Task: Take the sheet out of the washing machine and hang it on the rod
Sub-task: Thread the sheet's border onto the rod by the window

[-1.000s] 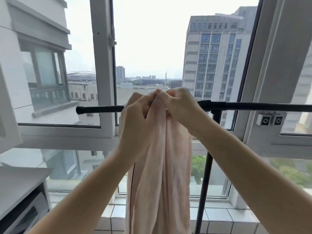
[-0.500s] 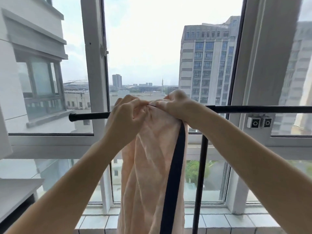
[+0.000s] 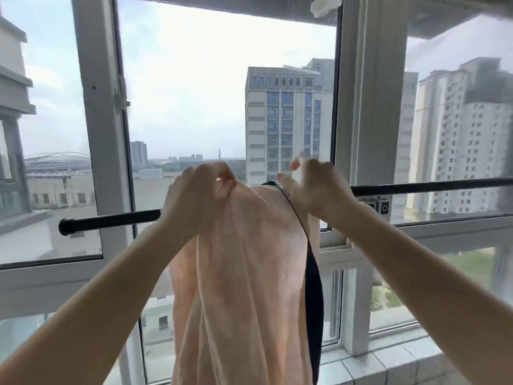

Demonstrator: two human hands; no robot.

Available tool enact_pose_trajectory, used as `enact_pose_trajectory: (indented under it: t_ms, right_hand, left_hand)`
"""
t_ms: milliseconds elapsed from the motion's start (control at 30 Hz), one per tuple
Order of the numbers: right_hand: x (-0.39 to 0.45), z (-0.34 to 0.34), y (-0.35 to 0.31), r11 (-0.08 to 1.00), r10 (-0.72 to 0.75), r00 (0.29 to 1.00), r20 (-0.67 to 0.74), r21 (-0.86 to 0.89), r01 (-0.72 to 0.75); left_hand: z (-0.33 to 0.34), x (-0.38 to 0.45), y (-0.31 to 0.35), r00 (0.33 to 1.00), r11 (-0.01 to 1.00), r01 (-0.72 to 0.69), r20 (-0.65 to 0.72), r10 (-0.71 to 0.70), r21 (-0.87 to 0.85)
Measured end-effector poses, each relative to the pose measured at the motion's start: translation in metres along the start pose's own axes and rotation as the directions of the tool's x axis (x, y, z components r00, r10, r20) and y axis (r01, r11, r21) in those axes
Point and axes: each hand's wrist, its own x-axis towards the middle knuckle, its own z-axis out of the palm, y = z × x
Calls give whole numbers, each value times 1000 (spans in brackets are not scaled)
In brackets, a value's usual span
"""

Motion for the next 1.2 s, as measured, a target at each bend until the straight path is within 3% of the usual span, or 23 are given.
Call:
enact_pose_trajectory:
  t_ms: [100, 167, 267, 333, 533, 667, 833, 1033, 1200]
  right_hand:
    - [-20, 3, 0, 998, -46, 997, 63, 36, 44]
    - [-16, 3, 3, 997, -48, 998, 31, 59, 46]
    - [6, -14, 8, 1000, 1, 973, -230, 26, 6]
    - [14, -29, 7, 999, 36, 945, -324, 51, -21]
    - [-13, 1, -4, 995, 96, 994, -46, 24, -95]
    - [-32, 21, -5, 980, 197, 969, -148, 38, -193]
    - [-56, 38, -27, 953, 217, 975, -45, 227, -201]
    - [-47, 30, -38, 943, 324, 905, -278, 178, -283]
    - [-46, 16, -59, 924, 355, 904, -239, 235, -301]
  left_hand:
    - [5, 17, 2, 998, 997, -14, 61, 18, -76]
    - [10, 33, 5, 997, 993, -33, 65, 41, -118]
    - [17, 59, 11, 994, 988, -71, 76, 82, -136]
    - [22, 70, 15, 987, 985, -100, 112, 117, -142]
    - [37, 71, 12, 928, 975, -201, 301, 220, -92]
    - [31, 64, 1, 907, 962, -226, 328, 265, -151]
    - [27, 61, -11, 898, 952, -234, 332, 289, -196]
    - [13, 55, -19, 891, 948, -229, 346, 295, -221]
    - [-5, 41, -25, 867, 922, -288, 339, 365, -258]
